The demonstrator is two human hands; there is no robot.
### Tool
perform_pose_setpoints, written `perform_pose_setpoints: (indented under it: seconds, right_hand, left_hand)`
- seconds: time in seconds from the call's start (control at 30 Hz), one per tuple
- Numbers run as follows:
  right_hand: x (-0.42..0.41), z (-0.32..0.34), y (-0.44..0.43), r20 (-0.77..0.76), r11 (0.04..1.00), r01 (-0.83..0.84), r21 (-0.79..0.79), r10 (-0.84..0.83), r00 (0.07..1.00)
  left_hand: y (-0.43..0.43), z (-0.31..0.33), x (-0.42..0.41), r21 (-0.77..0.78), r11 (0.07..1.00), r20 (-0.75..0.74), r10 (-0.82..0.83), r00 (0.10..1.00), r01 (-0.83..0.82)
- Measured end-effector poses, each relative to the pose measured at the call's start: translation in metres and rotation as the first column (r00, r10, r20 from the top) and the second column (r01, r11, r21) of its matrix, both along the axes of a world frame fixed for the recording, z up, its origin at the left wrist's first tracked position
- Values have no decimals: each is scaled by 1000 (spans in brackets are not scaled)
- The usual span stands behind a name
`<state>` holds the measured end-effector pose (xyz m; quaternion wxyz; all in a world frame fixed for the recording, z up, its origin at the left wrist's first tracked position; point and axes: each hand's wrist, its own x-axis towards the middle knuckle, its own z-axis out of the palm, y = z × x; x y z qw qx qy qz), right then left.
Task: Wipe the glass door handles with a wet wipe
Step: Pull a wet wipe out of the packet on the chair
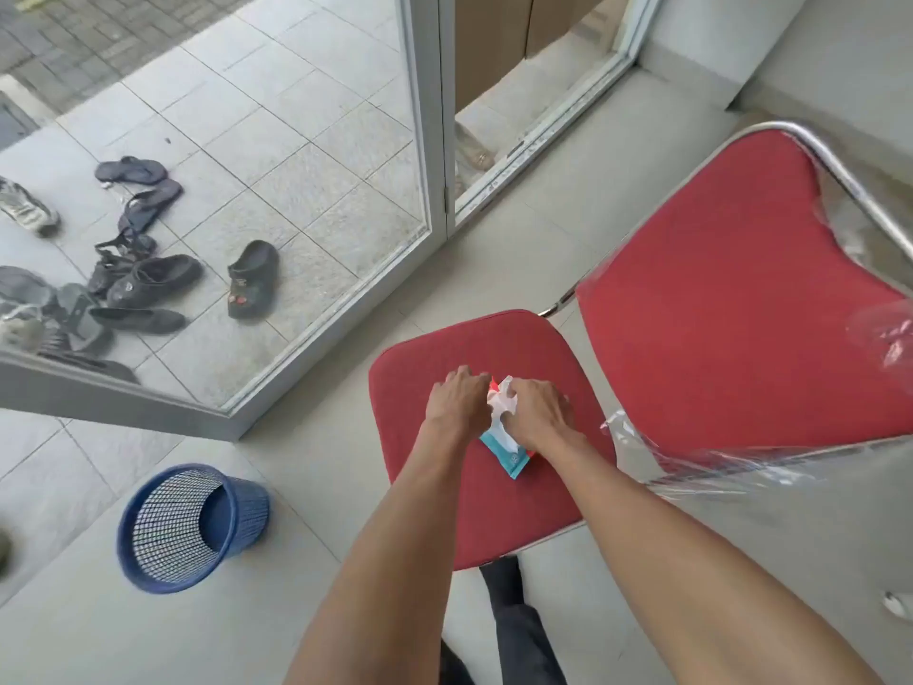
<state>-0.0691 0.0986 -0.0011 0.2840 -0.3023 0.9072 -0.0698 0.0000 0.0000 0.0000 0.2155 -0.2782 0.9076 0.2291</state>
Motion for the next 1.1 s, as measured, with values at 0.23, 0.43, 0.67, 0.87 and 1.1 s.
perform_pose_setpoints:
  seconds: [0.23, 0.43, 0.67, 0.87, 1.1]
  right_hand:
    - [3, -29, 16, -29, 998, 14, 61, -12, 1000]
    - [6, -48, 21, -80, 997, 56, 56, -52, 995]
    - [6, -55, 23, 8, 975, 223, -15, -223, 975]
    - [5, -54, 25, 50, 945, 308, -107, -304, 951]
    - [0, -22, 10, 57, 842, 469, -268, -472, 880]
  left_hand:
    - [20, -36, 4, 66, 997, 83, 27, 996, -32]
    - [32, -52, 4, 36, 991, 31, 125, 992, -126]
    - [31, -57, 2, 52, 968, -13, 246, 969, -245]
    - [32, -45, 2, 305, 822, -118, 534, 837, -481]
    - [14, -18, -5, 462, 568, -15, 773, 634, -681]
